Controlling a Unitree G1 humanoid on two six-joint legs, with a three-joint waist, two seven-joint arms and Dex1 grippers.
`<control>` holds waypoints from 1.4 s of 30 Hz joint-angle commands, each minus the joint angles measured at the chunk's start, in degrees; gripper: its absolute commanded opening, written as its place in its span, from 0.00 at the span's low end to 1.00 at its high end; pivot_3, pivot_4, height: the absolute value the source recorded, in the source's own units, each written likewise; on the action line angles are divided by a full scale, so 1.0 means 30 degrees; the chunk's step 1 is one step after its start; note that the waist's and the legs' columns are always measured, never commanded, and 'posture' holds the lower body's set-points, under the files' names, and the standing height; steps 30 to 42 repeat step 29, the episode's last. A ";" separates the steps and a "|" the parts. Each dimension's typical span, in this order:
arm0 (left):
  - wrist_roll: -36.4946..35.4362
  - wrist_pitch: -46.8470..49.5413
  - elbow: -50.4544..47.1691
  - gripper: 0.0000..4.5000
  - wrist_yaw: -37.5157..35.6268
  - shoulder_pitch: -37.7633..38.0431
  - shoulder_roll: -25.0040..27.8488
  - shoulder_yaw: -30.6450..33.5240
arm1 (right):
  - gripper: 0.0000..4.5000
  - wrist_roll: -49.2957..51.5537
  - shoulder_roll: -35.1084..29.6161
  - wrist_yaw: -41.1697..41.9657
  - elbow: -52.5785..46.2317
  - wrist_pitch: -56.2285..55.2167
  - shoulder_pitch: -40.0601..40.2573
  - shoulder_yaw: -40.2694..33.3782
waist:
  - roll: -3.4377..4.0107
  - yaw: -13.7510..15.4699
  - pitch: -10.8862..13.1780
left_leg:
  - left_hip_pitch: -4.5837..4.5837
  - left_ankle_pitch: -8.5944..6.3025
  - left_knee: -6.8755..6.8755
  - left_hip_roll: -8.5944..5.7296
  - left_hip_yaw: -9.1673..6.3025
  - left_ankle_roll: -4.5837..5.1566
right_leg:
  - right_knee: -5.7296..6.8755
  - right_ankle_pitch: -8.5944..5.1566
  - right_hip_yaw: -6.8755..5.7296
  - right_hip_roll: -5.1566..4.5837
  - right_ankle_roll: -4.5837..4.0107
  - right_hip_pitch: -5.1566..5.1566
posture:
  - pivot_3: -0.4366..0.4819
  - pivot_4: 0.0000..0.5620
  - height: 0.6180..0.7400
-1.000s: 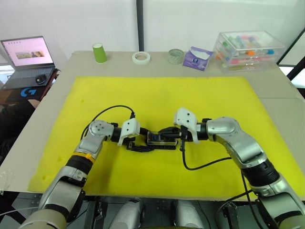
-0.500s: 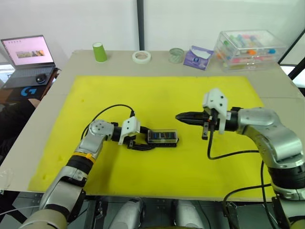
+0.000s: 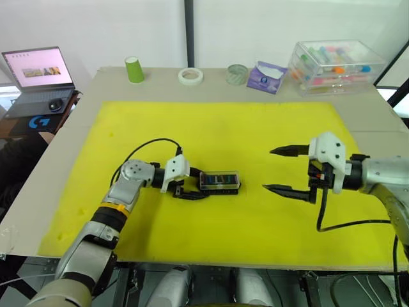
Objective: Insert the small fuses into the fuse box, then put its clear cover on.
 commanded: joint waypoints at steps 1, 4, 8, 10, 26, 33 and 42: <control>-0.0082 0.0722 -0.0578 0.96 0.0081 -0.0262 0.0387 0.0535 | 1.00 0.0143 -0.0232 -0.0045 0.0008 -0.0602 -0.0149 -0.0788 | 0.0000 -0.0031 0.0001 | -0.0001 0.0000 -0.0002 0.0001 0.0000 0.0000 | 0.0000 0.0000 0.0000 0.0001 0.0000 -0.0003 | 0.48 0.27 1.00; -0.0229 0.0940 -0.1021 0.99 -0.0102 -0.0042 0.0816 0.0850 | 1.00 0.0290 -0.0256 -0.0159 0.0048 -0.0573 -0.0156 -0.0819 | 0.0000 -0.0031 0.0005 | -0.0001 0.0000 -0.0006 0.0003 0.0000 0.0000 | 0.0000 0.0000 0.0003 0.0003 0.0000 -0.0008 | 0.48 0.27 1.00; -0.1713 0.2816 -0.3789 0.99 -0.0293 0.1446 0.3341 0.2864 | 1.00 0.0448 -0.0492 0.0055 0.0483 -0.0644 -0.0100 -0.1225 | -0.0003 -0.0134 0.0039 | -0.0001 0.0000 -0.0015 0.0010 0.0000 -0.0001 | 0.0000 0.0000 0.0006 0.0006 -0.0001 -0.0021 | 0.48 0.27 1.00; -0.2555 0.4046 -0.5423 0.99 0.0155 0.2461 0.4497 0.4097 | 1.00 0.0609 -0.0549 0.0076 0.0801 -0.0698 -0.0065 -0.1574 | 0.0003 -0.0232 0.0049 | -0.0001 0.0000 -0.0040 0.0025 0.0003 -0.0001 | 0.0001 -0.0001 0.0020 0.0017 -0.0003 -0.0044 | 0.48 0.27 1.00; -0.1623 0.5613 -0.6408 0.99 0.6107 0.4241 0.7031 0.7934 | 1.00 0.0288 -0.0473 -0.0685 0.2315 -0.1620 0.1662 -0.3388 | 0.0020 -0.0037 0.0068 | -0.0001 -0.0002 -0.0035 0.0022 0.0009 0.0000 | -0.0018 -0.0001 0.0017 0.0008 -0.0003 -0.0019 | 0.48 0.27 1.00; -0.1287 0.5749 -0.6116 0.99 0.6165 0.4055 0.7157 0.7651 | 1.00 0.0498 -0.0430 -0.0852 0.2405 -0.1433 0.1547 -0.3440 | 0.0020 -0.0039 0.0068 | -0.0001 -0.0002 -0.0035 0.0023 0.0013 0.0000 | -0.0018 -0.0001 0.0016 0.0009 -0.0004 -0.0019 | 0.48 0.27 1.00; -0.1287 0.5749 -0.6116 0.99 0.6165 0.4055 0.7157 0.7651 | 1.00 0.0498 -0.0430 -0.0852 0.2405 -0.1433 0.1547 -0.3440 | 0.0020 -0.0039 0.0068 | -0.0001 -0.0002 -0.0035 0.0023 0.0013 0.0000 | -0.0018 -0.0001 0.0016 0.0009 -0.0004 -0.0019 | 0.48 0.27 1.00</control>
